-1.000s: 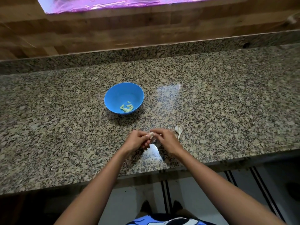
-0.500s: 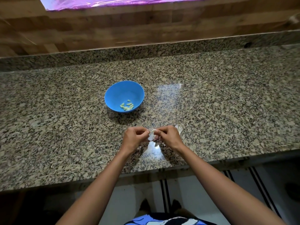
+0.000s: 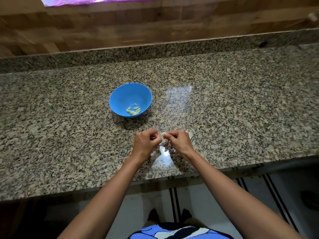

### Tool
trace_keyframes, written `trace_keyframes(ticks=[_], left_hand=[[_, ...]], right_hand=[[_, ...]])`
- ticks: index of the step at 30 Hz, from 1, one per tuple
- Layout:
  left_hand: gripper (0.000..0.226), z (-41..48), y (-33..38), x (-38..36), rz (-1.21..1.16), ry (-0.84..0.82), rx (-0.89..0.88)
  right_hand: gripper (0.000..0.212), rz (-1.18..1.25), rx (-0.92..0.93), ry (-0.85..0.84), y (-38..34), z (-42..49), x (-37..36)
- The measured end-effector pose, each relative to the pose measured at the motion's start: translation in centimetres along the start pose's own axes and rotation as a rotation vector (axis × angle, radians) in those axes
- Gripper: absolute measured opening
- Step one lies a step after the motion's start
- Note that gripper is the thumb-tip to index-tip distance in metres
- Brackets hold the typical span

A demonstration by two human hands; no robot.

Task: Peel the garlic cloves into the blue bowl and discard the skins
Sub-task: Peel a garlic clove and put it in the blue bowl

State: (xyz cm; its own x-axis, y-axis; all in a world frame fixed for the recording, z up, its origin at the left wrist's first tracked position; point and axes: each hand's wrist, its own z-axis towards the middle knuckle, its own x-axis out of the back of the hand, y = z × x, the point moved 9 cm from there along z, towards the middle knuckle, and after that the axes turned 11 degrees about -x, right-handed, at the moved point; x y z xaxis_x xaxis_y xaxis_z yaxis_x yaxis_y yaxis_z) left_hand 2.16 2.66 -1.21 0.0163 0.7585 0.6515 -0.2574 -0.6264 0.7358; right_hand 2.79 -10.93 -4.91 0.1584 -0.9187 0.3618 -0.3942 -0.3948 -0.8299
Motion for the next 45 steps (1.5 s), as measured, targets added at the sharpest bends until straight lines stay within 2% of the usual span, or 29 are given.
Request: trace_keyframes(ticks=[3,7,9,11,14,16,18,20,22,24,33,38,42,45], left_hand=[[0.009,0.2,0.1,0.4,-0.025,0.042,-0.002],[0.007,-0.5,0.6,-0.3,-0.012,0.016,-0.033],[0.007,0.2,0.6,0.5,-0.058,0.097,-0.008],[0.011,1.1,-1.3,1.2,-0.081,0.139,0.112],[0.021,0.6,-3.2,-0.3,-0.018,-0.080,0.251],[0.030,-0.2,-3.0,-1.0,-0.018,-0.120,0.247],[0.025,-0.6,-1.9,-0.8,-0.136,-0.001,0.211],[0.020,-0.8,-1.4,-1.1,-0.375,0.102,0.240],[0.019,-1.1,-1.4,-1.7,-0.530,0.131,0.286],[0.018,-1.2,-1.6,-1.8,-0.575,0.141,0.333],[0.014,0.0,-1.8,-1.7,-0.627,-0.157,0.302],[0.012,0.1,-1.8,-1.7,-0.626,-0.234,0.305],[0.011,-0.4,-1.6,-1.9,-0.652,-0.271,0.326],[0.015,-0.3,-1.7,-1.9,-0.689,-0.233,0.360]], right_hand=[[0.013,-0.071,0.032,-0.019,-0.4,-0.3,-0.3],[0.018,0.019,0.015,0.089,-0.2,0.2,1.7],[0.016,-0.059,-0.004,0.041,0.6,0.3,1.2],[0.015,-0.032,-0.005,-0.032,1.3,-0.1,-0.2],[0.018,0.078,-0.012,-0.030,1.7,-0.3,-0.6],[0.021,0.135,-0.023,-0.023,1.6,-0.3,-0.5],[0.025,0.140,-0.020,-0.012,1.6,-0.3,-0.3],[0.028,0.089,0.005,-0.011,1.4,-0.5,-0.4],[0.029,0.039,0.017,-0.029,1.2,-0.6,-0.7],[0.030,0.042,0.028,-0.070,1.1,-0.6,-0.8],[0.041,0.160,0.023,-0.317,-0.5,-2.1,-0.4],[0.051,0.169,0.020,-0.349,-0.4,-2.3,-0.7],[0.040,0.198,0.016,-0.337,-0.4,-2.4,-0.6],[0.031,0.222,-0.001,-0.298,0.0,-1.9,-0.5]])
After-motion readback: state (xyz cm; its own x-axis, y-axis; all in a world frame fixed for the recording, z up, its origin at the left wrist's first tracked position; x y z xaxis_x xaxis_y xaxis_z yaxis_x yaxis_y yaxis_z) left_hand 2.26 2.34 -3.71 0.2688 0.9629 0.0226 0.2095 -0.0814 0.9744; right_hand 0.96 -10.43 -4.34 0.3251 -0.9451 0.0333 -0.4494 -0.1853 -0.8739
